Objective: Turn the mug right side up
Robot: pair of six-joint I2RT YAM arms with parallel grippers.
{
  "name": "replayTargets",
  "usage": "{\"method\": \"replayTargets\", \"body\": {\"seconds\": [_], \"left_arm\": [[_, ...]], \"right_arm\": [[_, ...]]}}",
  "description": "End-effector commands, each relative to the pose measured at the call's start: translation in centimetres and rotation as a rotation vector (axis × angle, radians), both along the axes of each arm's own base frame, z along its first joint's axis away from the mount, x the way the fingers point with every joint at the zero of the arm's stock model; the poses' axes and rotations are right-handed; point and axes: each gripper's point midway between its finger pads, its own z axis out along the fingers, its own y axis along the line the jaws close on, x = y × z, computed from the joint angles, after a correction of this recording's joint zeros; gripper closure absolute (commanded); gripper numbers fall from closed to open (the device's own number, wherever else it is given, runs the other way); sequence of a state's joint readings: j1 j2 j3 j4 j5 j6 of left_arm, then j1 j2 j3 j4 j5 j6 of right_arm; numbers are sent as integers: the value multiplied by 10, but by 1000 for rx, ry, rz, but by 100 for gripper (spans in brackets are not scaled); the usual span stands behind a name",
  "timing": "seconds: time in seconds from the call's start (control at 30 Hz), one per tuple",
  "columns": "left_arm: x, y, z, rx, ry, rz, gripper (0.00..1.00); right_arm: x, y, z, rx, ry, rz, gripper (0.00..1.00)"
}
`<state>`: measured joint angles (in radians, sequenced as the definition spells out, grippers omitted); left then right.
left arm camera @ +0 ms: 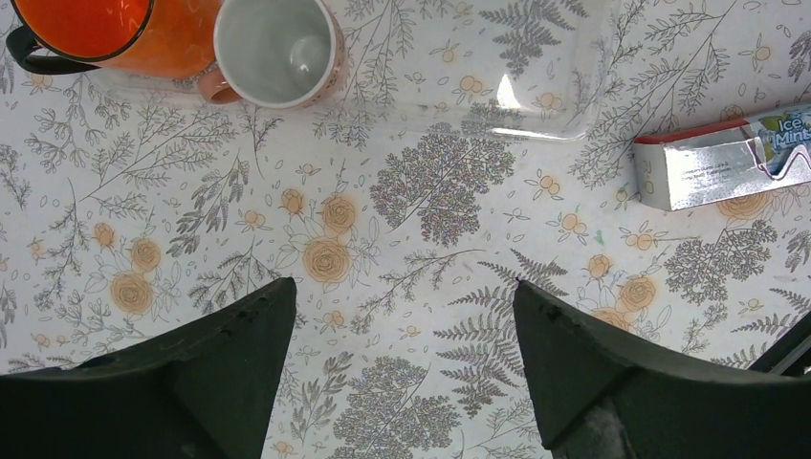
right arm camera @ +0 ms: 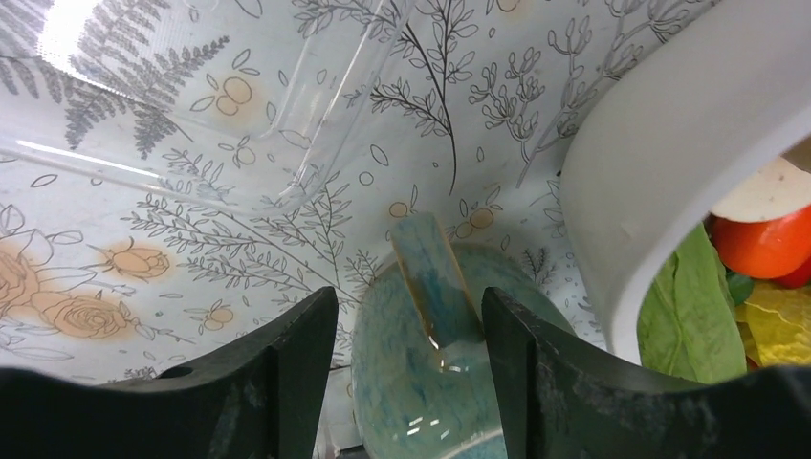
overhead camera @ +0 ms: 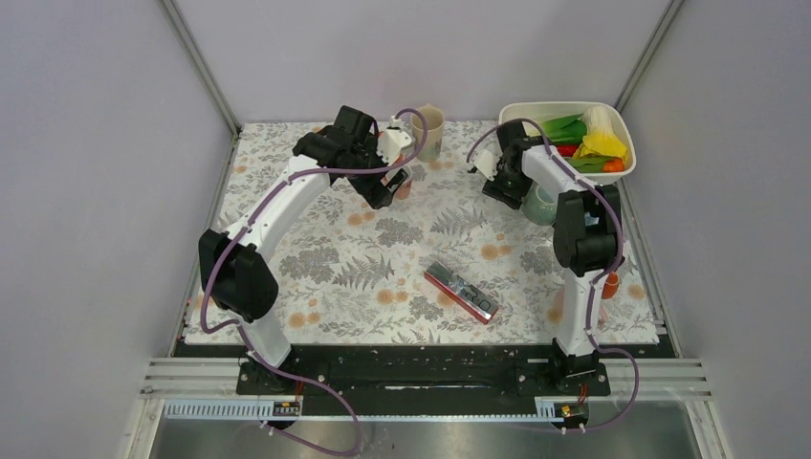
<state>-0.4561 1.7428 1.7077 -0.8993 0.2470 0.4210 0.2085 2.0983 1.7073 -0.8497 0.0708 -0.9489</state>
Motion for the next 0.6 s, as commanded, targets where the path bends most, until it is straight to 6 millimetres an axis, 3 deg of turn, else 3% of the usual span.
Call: {"method": "replayTargets", "body": {"seconds": [0.0, 0.1, 0.17, 0.33, 0.57], "left_arm": [[4, 2, 22, -33, -67, 11, 13], [4, 2, 23, -36, -70, 7, 13], [4, 3, 23, -34, -73, 5, 13], [5, 4, 25, -27, -78, 3, 13], [6, 2, 24, -39, -68, 3, 13]], "right_arm": [[9, -7, -6, -75, 8, 79, 34], [9, -11, -17, -101, 27, 94, 36], [9, -11, -21, -103, 35, 99, 42], [8, -8, -20, -90, 33, 117, 75], [9, 22, 14, 57, -33, 179, 98]]}}
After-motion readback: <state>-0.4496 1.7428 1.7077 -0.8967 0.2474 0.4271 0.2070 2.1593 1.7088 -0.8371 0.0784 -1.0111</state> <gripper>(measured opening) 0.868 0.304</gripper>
